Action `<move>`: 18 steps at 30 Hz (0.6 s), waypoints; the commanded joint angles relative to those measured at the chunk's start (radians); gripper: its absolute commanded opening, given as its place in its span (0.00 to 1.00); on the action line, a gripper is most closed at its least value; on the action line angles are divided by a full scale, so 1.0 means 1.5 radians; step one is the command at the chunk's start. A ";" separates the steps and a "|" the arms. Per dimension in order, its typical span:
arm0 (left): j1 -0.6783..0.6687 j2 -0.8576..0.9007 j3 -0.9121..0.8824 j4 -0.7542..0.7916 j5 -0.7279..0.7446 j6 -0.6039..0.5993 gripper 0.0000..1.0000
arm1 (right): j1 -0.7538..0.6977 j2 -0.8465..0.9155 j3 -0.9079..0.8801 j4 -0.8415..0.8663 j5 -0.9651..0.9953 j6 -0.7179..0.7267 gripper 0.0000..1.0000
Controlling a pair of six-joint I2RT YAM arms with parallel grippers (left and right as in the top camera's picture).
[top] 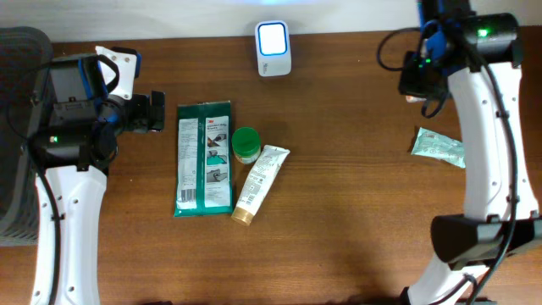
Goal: Scan the item barcode
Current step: 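Set the tissue pack down beside the wipes packet, then grasp the white cream tube with the right gripper and drag it right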
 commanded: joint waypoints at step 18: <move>-0.001 -0.007 0.008 0.001 0.010 0.006 0.99 | -0.235 -0.021 -0.466 0.415 -0.266 -0.047 0.41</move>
